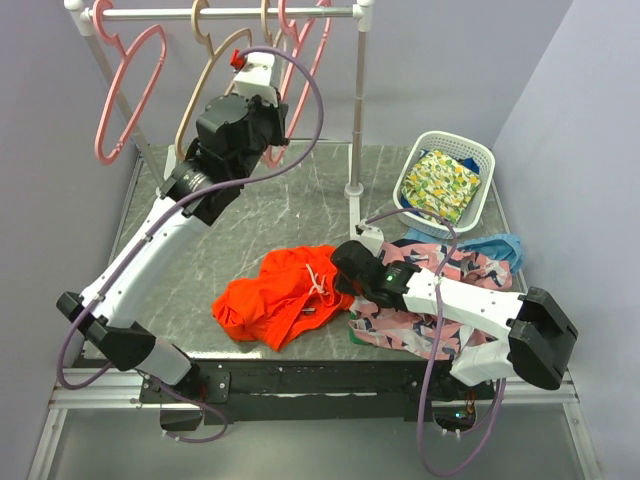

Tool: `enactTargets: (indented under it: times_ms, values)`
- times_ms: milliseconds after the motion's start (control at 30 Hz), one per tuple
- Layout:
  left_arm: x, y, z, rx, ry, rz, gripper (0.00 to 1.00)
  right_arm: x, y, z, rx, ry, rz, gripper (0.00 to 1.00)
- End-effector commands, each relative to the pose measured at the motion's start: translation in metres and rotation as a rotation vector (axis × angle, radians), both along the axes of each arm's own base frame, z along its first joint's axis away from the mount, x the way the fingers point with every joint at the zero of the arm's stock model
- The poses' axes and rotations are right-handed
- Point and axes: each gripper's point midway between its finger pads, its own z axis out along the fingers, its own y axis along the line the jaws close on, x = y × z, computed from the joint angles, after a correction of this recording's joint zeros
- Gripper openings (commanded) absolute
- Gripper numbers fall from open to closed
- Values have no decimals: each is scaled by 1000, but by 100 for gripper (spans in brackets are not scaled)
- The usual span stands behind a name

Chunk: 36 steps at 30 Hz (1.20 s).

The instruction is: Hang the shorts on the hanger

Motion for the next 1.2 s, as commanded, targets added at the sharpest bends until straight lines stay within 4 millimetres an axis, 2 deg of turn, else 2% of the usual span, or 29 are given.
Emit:
enactTargets:
  times_ms: [0,33,67,100,133,167,200,233,267,300,333,367,400,467,500,567,600,667,800,867,1000,1067,1167]
  values:
    - [-29,-4,6,-39,-16,-51,1,10,-5,12,-42,-57,-28,0]
    - [-37,-2,-2,-39,1,-47,1,11,-7,13,-54,-63,-33,0]
    - [-56,8,4,-67,-6,-51,1,11,-11,15,-74,-68,-33,0]
    - [-67,0,-28,-52,59,-80,1,14,-15,16,-93,-85,-46,0]
    - [-80,2,-43,-37,92,-91,1,15,-18,17,-107,-92,-47,0]
    - [-104,18,-36,-75,73,-91,1,17,-20,19,-131,-102,-42,0]
    - [-119,13,-70,-62,135,-113,1,18,-22,21,-144,-110,-43,0]
    - [-132,15,-78,-72,149,-138,1,20,-23,23,-154,-122,-42,0]
    - [-154,31,-76,-104,143,-159,1,23,-22,29,-167,-143,-28,0]
    - [-167,28,-100,-114,196,-193,1,26,-21,33,-170,-156,-28,0]
    - [-180,29,-105,-132,213,-234,1,31,-21,38,-182,-181,-33,0]
    - [-195,41,-110,-143,230,-252,1,38,-18,48,-201,-210,-23,0]
    - [-205,41,-121,-158,274,-272,1,45,-19,54,-222,-230,-33,0]
    - [-222,50,-126,-177,304,-300,1,64,-17,69,-267,-271,-36,0]
    - [-229,54,-137,-165,351,-306,1,72,-16,74,-275,-288,-34,0]
    - [-238,60,-142,-160,387,-319,1,90,-14,83,-268,-320,-25,0]
    - [-244,65,-152,-137,430,-318,1,96,-15,85,-263,-329,-28,0]
    - [-252,69,-155,-136,454,-337,1,110,-18,88,-253,-344,-26,0]
    - [-260,85,-147,-147,464,-315,1,123,-22,84,-242,-332,-25,0]
    - [-266,92,-154,-115,503,-310,1,128,-20,83,-243,-333,-20,0]
    - [-280,88,-161,-72,554,-379,1,138,-16,84,-235,-336,-7,0]
    - [-281,84,-169,-31,584,-388,1,142,-14,83,-257,-321,-7,0]
    - [-283,82,-169,-17,575,-416,1,145,-14,82,-278,-315,-10,0]
